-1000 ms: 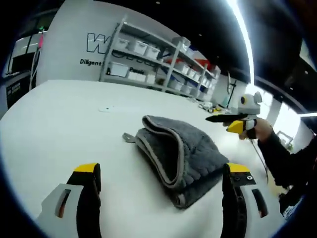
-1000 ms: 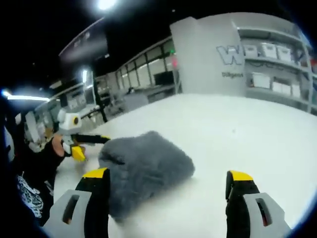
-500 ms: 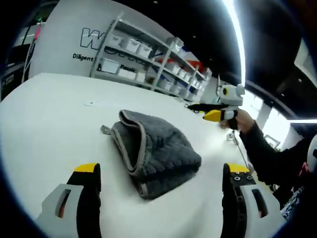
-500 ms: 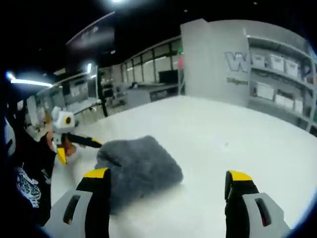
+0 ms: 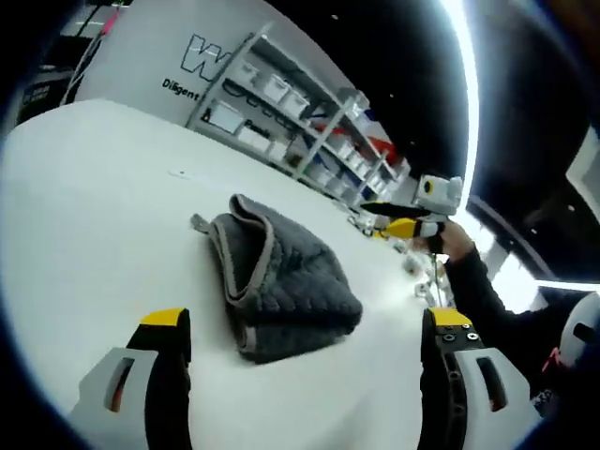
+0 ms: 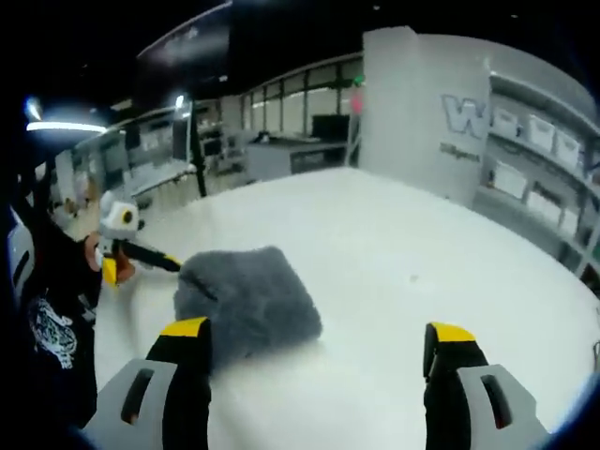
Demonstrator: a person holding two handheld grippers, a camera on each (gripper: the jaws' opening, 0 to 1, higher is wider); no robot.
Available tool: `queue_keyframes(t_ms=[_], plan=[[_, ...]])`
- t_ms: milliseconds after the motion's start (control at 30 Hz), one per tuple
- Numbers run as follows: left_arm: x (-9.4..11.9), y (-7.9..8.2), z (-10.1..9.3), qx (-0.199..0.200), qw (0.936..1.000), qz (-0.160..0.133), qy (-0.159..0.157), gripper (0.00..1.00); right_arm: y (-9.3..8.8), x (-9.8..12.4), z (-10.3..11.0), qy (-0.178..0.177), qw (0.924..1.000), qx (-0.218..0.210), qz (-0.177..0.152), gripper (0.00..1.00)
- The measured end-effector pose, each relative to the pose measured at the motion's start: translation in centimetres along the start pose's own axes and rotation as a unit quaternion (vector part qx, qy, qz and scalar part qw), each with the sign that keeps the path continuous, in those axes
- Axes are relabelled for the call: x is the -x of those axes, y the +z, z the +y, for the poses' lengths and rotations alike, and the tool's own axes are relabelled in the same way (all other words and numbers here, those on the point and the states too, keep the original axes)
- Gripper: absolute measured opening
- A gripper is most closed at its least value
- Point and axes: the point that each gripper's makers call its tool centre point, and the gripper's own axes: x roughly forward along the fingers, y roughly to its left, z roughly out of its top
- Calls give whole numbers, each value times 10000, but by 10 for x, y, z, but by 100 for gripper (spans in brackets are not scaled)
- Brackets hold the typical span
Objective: Open the folded towel by lifting each exposed corner and separating the folded layers until the towel lies flat within the target outline without major curled edges
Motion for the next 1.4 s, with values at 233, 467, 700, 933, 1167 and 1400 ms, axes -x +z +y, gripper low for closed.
queue_keyframes(t_ms=[233, 467, 700, 933, 1167, 1400], plan=[[1, -6, -2, 531, 9985, -129, 41, 100, 7, 3, 3, 17, 9996, 252, 142, 94], [0, -13, -7, 878, 9960, -148, 17, 100, 18, 6, 6, 155, 9978, 543, 335, 90], [-5, -29, -21, 1228, 9923, -112, -90, 99, 31, 7, 4, 342, 9958, 731, 431, 90], [-6, -27, -31, 1915, 9807, -377, -97, 100, 31, 1, 9, 730, 9913, 880, 648, 84], [-3, -9, -40, 2635, 9591, -1006, -220, 100, 32, -4, 12, 1056, 9841, 1036, 983, 81], [-6, -13, -40, 3112, 9438, -1070, -321, 96, 29, -15, 14, 1259, 9790, 1045, 1216, 75]])
